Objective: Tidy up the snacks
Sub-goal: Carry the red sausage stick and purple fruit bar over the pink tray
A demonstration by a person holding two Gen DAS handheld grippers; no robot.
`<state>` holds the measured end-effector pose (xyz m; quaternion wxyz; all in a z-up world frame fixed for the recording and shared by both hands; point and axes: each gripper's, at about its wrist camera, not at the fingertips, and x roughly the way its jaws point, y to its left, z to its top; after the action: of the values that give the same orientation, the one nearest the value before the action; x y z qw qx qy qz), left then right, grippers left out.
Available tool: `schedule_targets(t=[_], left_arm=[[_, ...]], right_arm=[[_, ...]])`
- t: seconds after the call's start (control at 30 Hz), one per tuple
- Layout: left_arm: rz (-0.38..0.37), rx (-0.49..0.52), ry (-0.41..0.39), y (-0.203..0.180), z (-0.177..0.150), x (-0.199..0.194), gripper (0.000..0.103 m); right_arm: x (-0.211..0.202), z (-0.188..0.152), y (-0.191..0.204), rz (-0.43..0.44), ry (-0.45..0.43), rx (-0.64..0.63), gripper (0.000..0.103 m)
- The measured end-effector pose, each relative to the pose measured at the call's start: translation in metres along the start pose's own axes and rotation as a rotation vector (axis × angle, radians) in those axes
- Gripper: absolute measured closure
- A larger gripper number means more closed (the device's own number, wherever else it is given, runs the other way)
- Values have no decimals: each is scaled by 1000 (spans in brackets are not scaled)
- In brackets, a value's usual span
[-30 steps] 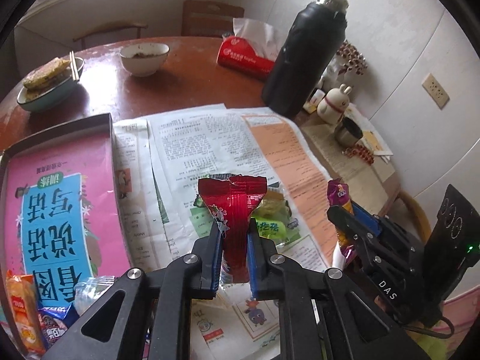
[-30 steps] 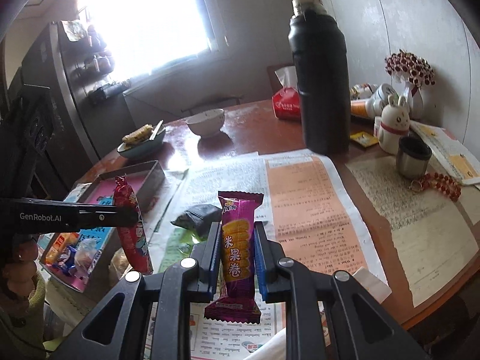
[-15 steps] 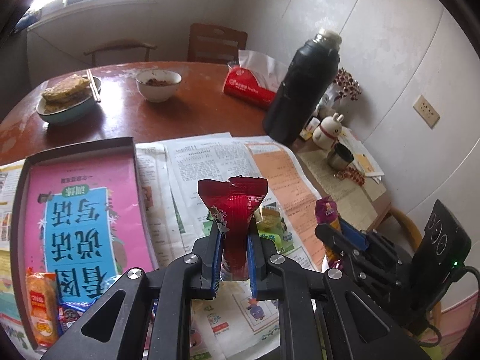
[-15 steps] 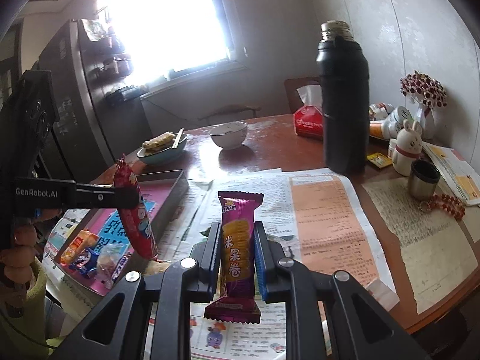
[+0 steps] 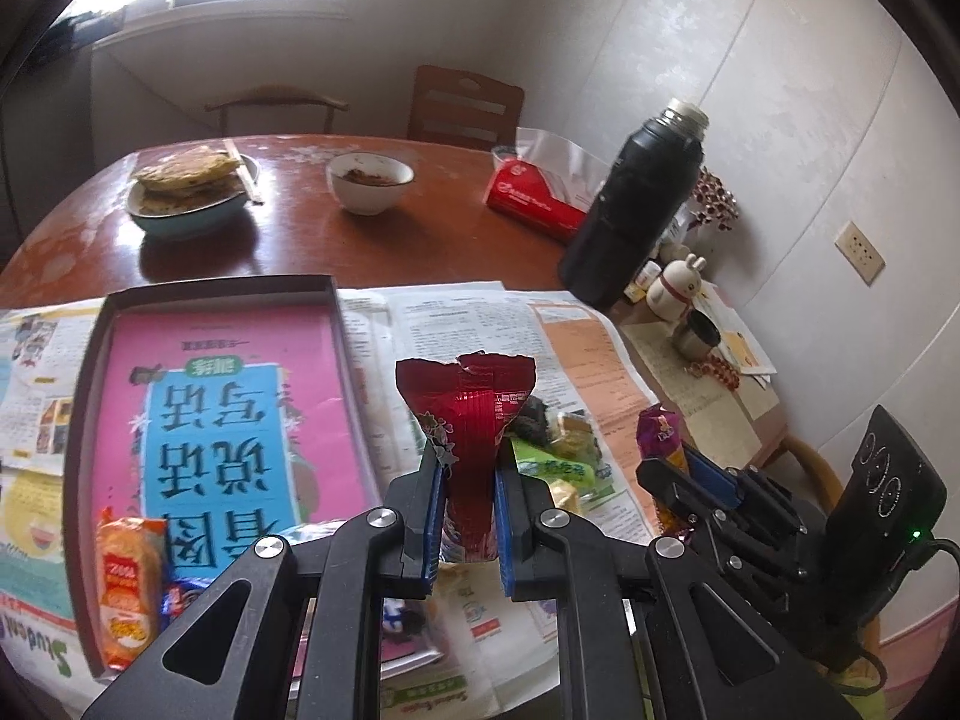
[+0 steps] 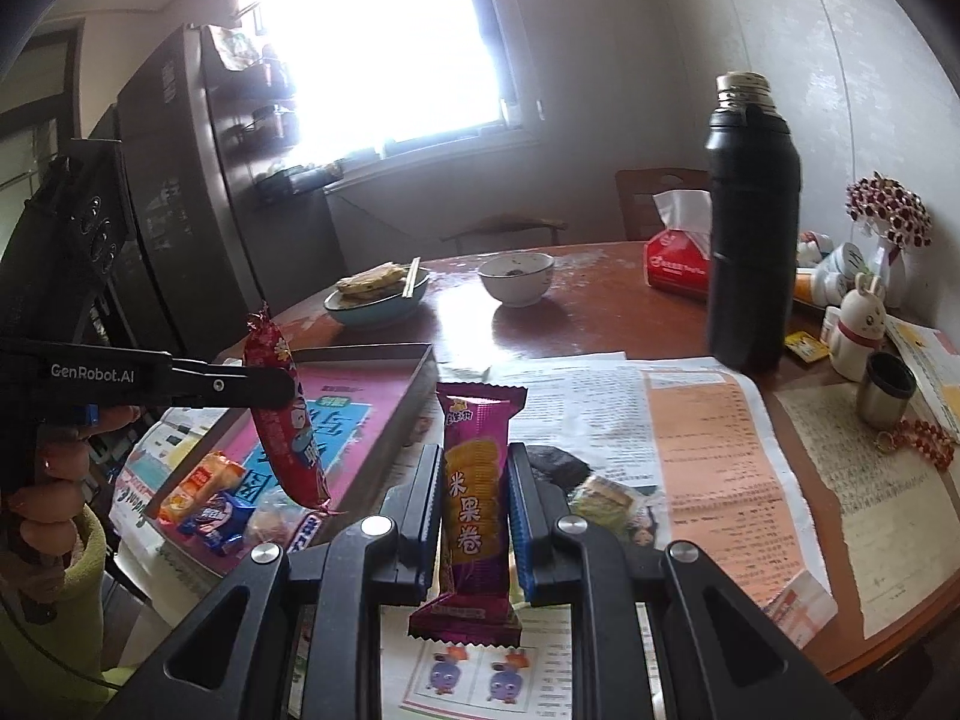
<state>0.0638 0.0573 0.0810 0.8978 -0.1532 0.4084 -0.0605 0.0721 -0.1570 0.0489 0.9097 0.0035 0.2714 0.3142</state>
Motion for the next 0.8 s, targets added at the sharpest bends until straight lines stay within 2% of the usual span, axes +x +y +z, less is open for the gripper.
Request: schedule_targets(t=[0.3, 0.5, 0.8], left_arm=[[36, -49, -26, 33, -11, -25, 88], [63, -92, -53, 55, -19, -42, 88], [125, -148, -76, 96, -36, -68, 88]], right_arm=[[9, 4, 31, 77, 13, -37, 82], [22, 9, 62, 196, 37, -53, 82], [46, 13, 117, 316, 75, -130, 82]])
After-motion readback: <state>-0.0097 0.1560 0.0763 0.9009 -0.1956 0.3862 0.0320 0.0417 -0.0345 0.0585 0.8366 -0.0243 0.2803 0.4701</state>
